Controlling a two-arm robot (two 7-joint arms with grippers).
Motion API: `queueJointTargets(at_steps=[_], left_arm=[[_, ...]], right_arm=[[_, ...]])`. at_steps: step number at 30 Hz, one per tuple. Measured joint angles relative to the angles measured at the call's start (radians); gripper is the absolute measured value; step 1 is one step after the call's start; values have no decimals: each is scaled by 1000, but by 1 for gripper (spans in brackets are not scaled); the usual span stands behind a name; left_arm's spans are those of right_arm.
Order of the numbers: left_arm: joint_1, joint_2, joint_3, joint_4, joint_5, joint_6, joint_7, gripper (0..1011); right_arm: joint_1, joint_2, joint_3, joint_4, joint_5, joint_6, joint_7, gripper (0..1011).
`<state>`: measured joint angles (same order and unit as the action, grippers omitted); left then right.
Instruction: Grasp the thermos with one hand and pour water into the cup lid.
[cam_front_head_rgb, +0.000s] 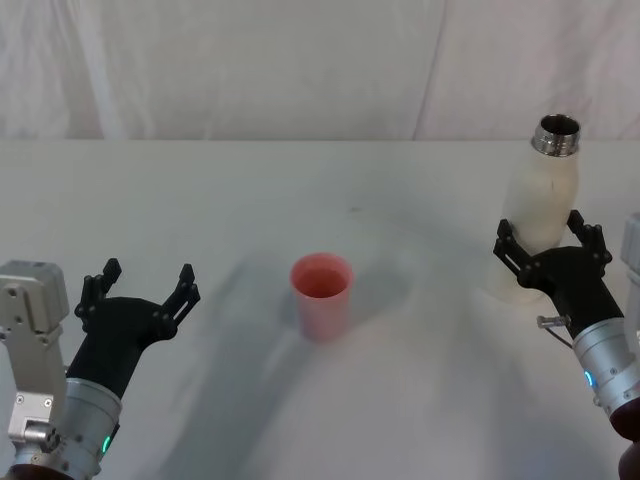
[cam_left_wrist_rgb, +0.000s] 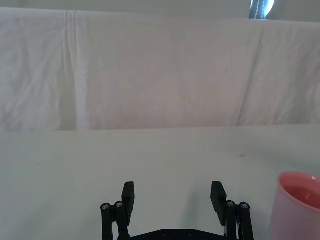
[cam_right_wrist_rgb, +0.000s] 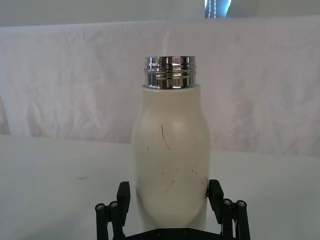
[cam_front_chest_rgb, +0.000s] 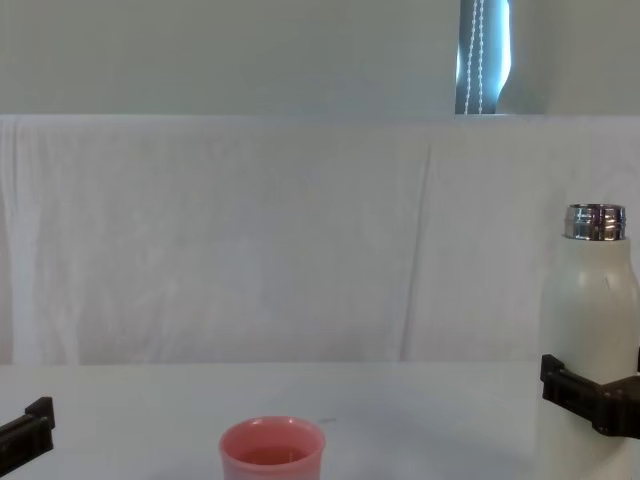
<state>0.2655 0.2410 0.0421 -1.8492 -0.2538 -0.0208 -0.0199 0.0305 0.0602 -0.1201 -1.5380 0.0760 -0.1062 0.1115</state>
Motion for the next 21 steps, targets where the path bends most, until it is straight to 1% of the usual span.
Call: queueJointTargets(at_steps=[21], left_arm=[[0,0,0,0,0,0,0,1001]], right_arm=[[43,-1,11,52,4,-6,-1,1003]])
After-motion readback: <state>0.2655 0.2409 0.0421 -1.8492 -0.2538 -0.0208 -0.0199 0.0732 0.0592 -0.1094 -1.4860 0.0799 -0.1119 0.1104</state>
